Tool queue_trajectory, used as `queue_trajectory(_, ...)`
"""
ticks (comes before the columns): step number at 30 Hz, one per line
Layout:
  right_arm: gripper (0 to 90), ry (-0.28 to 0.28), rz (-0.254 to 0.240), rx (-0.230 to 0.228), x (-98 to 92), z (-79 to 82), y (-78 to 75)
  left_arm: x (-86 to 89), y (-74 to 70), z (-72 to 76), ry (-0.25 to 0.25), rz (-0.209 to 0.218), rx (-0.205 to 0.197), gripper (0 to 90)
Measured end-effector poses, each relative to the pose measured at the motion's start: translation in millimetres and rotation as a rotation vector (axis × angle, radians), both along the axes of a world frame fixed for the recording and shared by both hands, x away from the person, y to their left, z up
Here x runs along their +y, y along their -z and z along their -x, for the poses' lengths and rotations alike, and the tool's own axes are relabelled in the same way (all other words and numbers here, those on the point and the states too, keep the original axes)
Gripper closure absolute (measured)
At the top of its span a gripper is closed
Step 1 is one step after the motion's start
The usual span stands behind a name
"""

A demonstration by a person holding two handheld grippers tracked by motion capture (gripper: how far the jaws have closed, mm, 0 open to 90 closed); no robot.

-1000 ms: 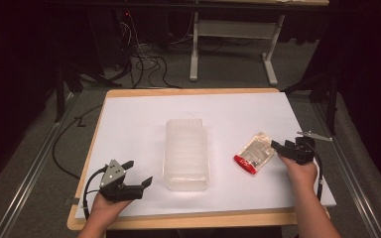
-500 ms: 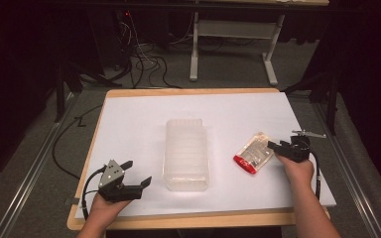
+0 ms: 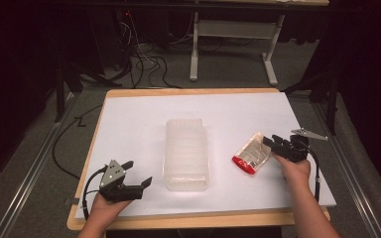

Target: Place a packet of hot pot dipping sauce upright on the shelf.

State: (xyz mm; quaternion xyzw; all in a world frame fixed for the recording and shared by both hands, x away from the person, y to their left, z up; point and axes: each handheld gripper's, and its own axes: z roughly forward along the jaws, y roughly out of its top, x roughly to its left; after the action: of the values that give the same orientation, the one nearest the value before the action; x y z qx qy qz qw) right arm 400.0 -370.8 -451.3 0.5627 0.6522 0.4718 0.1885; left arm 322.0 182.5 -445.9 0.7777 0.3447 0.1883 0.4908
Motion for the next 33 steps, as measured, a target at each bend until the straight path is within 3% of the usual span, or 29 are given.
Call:
queue_trajectory(5, 52.3, 0.01, 0.008, 0.0, 1.3, -1.8, 1.1, 0.2, 0.1, 0.0, 0.0, 0.001, -0.001, 13.5)
queue_trajectory(8, 53.0, 0.008, -0.021, 0.009, 0.6, -3.5, 2.8, 0.2, 0.1, -0.3, 0.003, 0.001, 0.0, 13.4)
queue_trajectory(9, 54.0, -0.011, -0.039, 0.006, 2.3, -4.5, 3.5, 0.2, 0.1, -0.4, 0.002, 0.004, 0.0, 13.4)
queue_trajectory(16, 56.1, -0.04, -0.031, 0.01, 11.7, -6.3, 5.0, 0.1, 0.0, -0.2, 0.006, 0.0, 0.0, 13.4)
queue_trajectory(17, 54.3, -0.044, -0.008, 0.056, 13.3, -9.5, 8.2, 0.1, 0.0, -0.2, 0.005, 0.001, 0.001, 13.5)
queue_trajectory(21, 51.8, -0.02, 0.073, 0.099, 15.7, -12.1, 17.1, 0.6, -0.1, -0.2, 0.005, 0.001, 0.0, 13.5)
queue_trajectory(24, 52.1, -0.004, 0.081, 0.119, 14.9, -13.4, 20.4, 0.6, -0.1, -0.4, 0.006, 0.0, 0.002, 13.5)
queue_trajectory(28, 62.6, -0.003, 0.113, 0.14, 16.4, -15.8, 24.6, 0.1, -0.4, 0.1, 0.007, -0.002, -0.002, 13.5)
queue_trajectory(29, 73.1, 0.008, 0.123, 0.136, 15.0, -15.9, 24.6, 0.3, -0.5, 0.0, 0.003, 0.002, -0.005, 13.5)
queue_trajectory(33, 76.4, 0.009, 0.138, 0.119, 13.3, -11.8, 21.0, 1.1, -1.1, 0.7, -0.002, 0.01, -0.006, 13.5)
